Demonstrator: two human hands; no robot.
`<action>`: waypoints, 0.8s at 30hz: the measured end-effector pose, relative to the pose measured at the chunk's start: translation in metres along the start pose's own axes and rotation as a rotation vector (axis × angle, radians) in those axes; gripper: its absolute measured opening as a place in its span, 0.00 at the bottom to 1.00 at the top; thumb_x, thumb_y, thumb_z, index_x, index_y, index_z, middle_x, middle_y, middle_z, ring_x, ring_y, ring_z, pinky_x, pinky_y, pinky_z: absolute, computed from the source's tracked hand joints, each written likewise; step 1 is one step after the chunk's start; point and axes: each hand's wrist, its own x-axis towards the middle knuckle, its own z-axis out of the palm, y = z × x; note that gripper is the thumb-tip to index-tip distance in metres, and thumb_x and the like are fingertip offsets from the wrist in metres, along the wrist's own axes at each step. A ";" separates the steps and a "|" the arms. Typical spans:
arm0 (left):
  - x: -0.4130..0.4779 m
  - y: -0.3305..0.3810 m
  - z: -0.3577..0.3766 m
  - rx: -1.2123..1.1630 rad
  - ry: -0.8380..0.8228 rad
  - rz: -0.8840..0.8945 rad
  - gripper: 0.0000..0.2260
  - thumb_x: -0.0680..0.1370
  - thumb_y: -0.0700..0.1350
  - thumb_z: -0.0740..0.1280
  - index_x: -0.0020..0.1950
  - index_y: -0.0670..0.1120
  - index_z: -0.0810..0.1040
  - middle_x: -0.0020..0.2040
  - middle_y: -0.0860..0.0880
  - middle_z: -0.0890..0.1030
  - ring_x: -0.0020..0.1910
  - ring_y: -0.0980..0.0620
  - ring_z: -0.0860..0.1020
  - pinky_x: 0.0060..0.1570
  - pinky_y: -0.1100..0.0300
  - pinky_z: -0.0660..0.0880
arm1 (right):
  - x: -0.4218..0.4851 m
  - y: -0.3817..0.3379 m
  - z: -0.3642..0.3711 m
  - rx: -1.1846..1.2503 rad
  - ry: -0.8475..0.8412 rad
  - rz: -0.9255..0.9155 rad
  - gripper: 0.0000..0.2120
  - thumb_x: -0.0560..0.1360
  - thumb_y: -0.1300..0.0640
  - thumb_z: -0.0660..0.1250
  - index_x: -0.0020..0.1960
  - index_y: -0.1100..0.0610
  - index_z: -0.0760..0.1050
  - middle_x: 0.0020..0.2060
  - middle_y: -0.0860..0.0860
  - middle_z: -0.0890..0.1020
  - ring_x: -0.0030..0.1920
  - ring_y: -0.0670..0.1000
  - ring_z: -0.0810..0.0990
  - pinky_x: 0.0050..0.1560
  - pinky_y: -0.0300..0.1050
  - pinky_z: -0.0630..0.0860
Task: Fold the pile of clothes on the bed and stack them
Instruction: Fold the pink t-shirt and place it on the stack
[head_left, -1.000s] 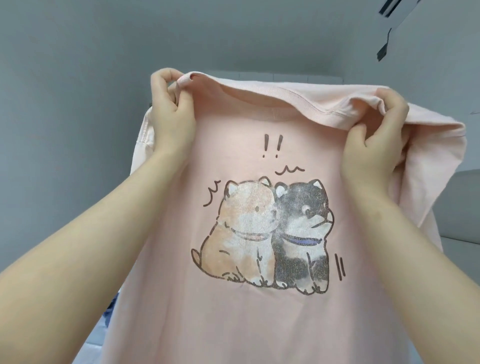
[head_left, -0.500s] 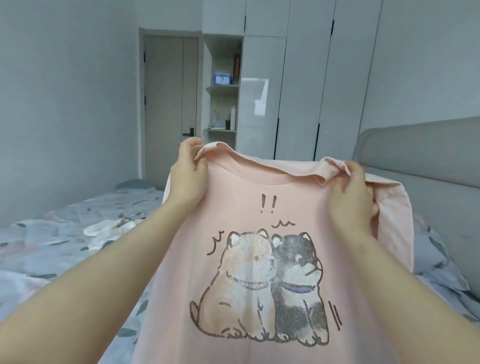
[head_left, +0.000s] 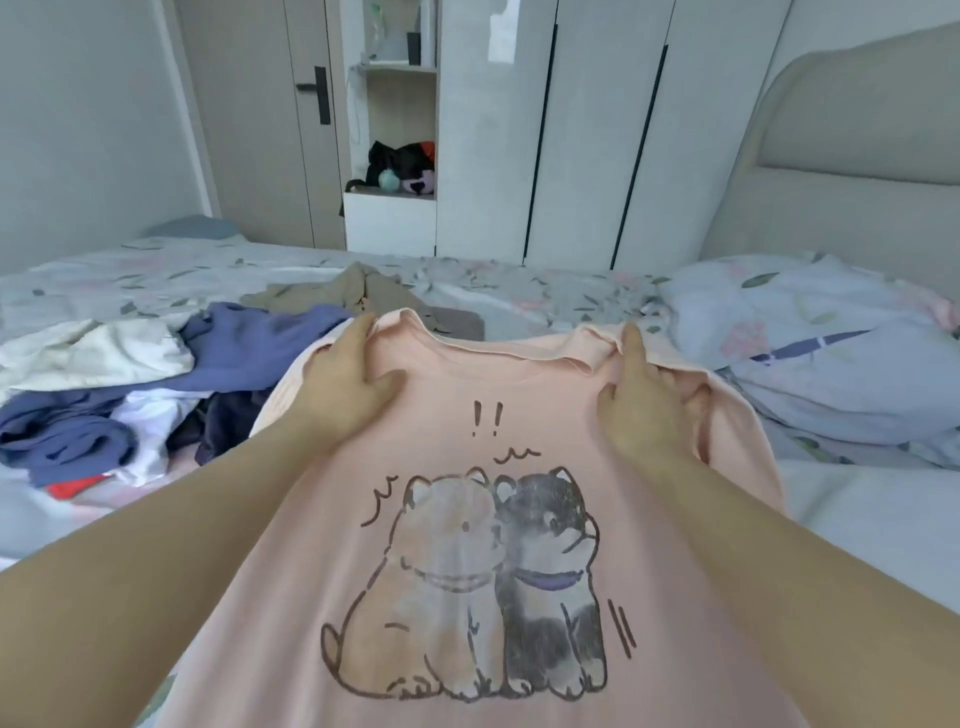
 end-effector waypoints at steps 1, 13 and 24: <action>0.007 -0.007 0.008 0.050 -0.043 0.008 0.30 0.75 0.48 0.69 0.73 0.46 0.61 0.66 0.45 0.73 0.64 0.43 0.71 0.57 0.56 0.64 | 0.009 0.001 0.009 0.001 -0.022 0.001 0.34 0.76 0.60 0.56 0.77 0.48 0.44 0.70 0.54 0.67 0.71 0.55 0.59 0.72 0.63 0.43; 0.043 -0.086 0.144 0.471 -0.393 0.036 0.32 0.77 0.60 0.61 0.74 0.47 0.54 0.74 0.46 0.63 0.69 0.38 0.63 0.69 0.48 0.55 | 0.047 0.046 0.168 -0.031 -0.342 0.091 0.33 0.78 0.53 0.55 0.77 0.51 0.41 0.77 0.50 0.51 0.77 0.51 0.45 0.70 0.70 0.44; 0.034 -0.111 0.176 0.255 0.066 0.148 0.18 0.71 0.50 0.63 0.56 0.41 0.76 0.53 0.40 0.72 0.48 0.37 0.75 0.50 0.48 0.70 | 0.070 0.055 0.209 0.001 0.022 -0.234 0.04 0.74 0.56 0.63 0.45 0.56 0.71 0.47 0.56 0.79 0.54 0.60 0.74 0.56 0.53 0.65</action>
